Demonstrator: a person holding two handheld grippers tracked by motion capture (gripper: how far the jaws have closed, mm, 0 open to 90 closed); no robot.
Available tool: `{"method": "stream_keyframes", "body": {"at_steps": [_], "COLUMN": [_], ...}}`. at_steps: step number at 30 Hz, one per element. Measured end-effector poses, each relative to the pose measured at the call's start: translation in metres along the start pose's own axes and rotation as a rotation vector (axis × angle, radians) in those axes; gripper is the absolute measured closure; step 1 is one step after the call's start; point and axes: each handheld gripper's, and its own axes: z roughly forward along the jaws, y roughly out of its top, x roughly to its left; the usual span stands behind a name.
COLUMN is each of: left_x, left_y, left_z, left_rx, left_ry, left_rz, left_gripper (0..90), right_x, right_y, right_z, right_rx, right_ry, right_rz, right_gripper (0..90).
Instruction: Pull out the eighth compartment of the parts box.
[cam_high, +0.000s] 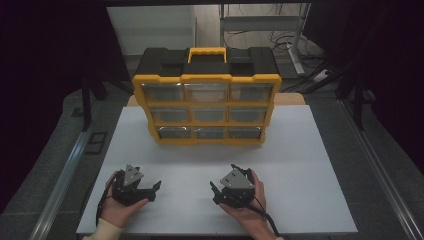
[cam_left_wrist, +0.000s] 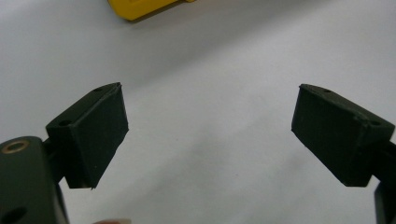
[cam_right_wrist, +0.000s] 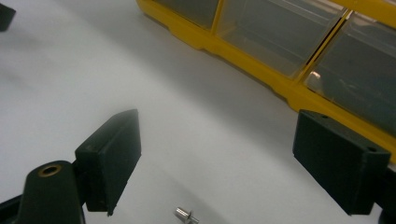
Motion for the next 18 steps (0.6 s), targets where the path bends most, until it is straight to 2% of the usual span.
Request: {"method": "stream_keyframes", "body": {"at_steps": [9,18], "left_x": [-0.0003,-0.0004], "left_y": [-0.0003,-0.0008], "left_z": [0.0006,0.0013], "left_rx": [0.005,0.006], "left_ry": [-0.003,-0.001], "left_rz": [0.007,0.007], "left_gripper": [11.3,11.4], "right_x": [0.0054,0.0071], "right_y": [-0.0010,0.0010], "right_z": [0.0021,0.0004], "right_rx": [0.012,0.017], "right_ry": [-0.016,-0.058], "right_rz": [-0.072,-0.146], "right_gripper": [16.0,16.6]}}
